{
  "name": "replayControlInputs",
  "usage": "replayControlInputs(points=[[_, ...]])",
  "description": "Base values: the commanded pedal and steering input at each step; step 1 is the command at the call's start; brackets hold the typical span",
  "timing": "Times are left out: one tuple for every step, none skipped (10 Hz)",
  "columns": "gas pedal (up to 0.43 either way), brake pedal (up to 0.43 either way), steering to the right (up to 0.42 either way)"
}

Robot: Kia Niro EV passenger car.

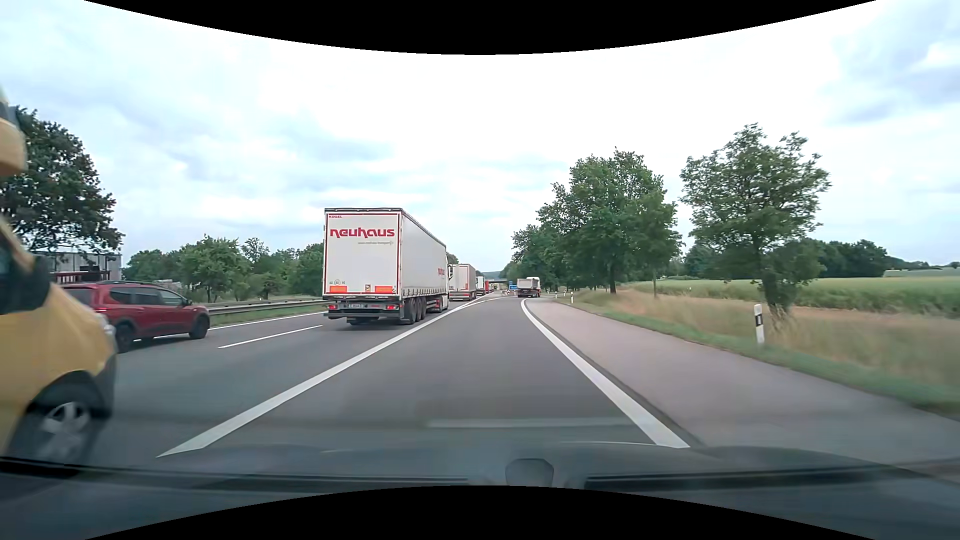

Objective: Follow the waypoints while adhering to traffic rules and regulations

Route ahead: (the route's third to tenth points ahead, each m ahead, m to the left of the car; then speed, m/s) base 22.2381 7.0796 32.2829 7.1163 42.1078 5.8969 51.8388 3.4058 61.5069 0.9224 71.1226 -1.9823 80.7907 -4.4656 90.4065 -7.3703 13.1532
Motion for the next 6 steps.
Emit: replayControlInputs(points=[[0.150,0.000,0.000],[0.150,0.000,0.000],[0.150,0.000,0.000],[0.150,0.000,0.000],[0.150,0.000,0.000],[0.150,0.000,0.001]])
